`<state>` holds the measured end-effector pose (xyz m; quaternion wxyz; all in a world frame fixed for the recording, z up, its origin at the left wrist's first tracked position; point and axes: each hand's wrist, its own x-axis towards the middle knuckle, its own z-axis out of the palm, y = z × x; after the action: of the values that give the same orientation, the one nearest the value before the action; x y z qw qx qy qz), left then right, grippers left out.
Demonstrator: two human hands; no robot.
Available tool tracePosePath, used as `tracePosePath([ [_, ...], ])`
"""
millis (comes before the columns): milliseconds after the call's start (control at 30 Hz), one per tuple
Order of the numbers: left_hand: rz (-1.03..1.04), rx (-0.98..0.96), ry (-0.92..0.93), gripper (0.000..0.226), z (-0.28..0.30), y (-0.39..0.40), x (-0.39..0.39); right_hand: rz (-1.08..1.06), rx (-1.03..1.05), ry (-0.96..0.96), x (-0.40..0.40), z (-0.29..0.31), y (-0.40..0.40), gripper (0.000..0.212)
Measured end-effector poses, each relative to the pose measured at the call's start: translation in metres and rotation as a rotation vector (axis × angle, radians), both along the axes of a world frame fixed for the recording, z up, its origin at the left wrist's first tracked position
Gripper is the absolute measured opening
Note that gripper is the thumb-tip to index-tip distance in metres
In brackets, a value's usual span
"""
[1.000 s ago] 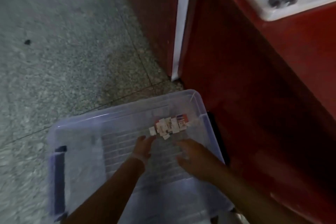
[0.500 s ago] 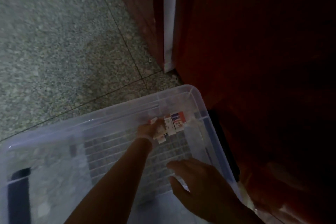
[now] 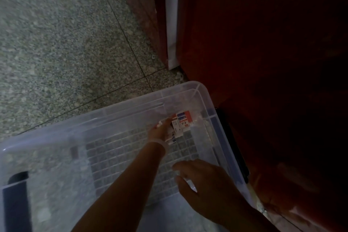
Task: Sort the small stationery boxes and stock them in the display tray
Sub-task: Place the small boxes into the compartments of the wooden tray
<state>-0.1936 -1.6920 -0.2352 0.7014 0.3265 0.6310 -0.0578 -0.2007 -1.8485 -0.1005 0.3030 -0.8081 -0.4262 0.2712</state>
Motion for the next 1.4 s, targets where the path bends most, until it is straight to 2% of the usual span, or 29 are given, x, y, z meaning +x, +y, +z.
tracePosePath([
  [167,0.003,-0.036,0.004,0.019,-0.006,-0.002,0.002,-0.026,-0.042,0.044,0.000,-0.001,0.000,0.025],
  [333,0.179,-0.054,-0.141,0.015,-0.007,-0.017,0.001,-0.027,-0.065,0.099,0.000,0.002,0.001,0.043],
  [567,0.123,-0.013,0.019,0.011,-0.007,-0.011,0.001,0.009,-0.089,0.165,0.003,0.009,-0.001,0.060],
  [733,0.047,0.026,-0.137,0.012,-0.011,-0.014,-0.024,0.020,-0.095,0.182,0.004,0.012,-0.002,0.058],
  [900,0.094,0.005,-0.201,0.018,-0.002,-0.004,-0.064,0.035,-0.102,0.197,0.003,0.012,-0.004,0.056],
  [1033,0.186,-0.012,-0.288,0.022,0.028,0.016,-0.088,-0.005,-0.112,0.249,0.003,0.012,-0.003,0.052],
  [1133,0.228,-0.053,-0.380,0.031,0.069,0.025,-0.097,-0.122,-0.141,0.354,0.006,0.018,0.000,0.031],
  [1200,0.250,-0.073,-0.422,0.025,0.096,0.026,-0.101,-0.203,-0.151,0.384,0.010,0.029,0.003,0.021],
  [1267,0.267,-0.086,-0.449,0.037,0.124,0.023,-0.103,-0.188,-0.171,0.349,0.014,0.046,0.011,0.021],
  [1300,0.256,-0.100,-0.476,0.032,0.136,0.021,-0.104,-0.176,-0.168,0.330,0.015,0.058,0.016,0.022],
  [1333,0.239,-0.119,-0.511,0.015,0.156,0.017,-0.103,-0.172,-0.151,0.305,0.014,0.074,0.022,0.024],
  [1400,0.183,-0.121,-0.597,0.019,0.187,0.009,-0.103,-0.141,-0.054,0.216,0.008,0.104,0.032,0.028],
])
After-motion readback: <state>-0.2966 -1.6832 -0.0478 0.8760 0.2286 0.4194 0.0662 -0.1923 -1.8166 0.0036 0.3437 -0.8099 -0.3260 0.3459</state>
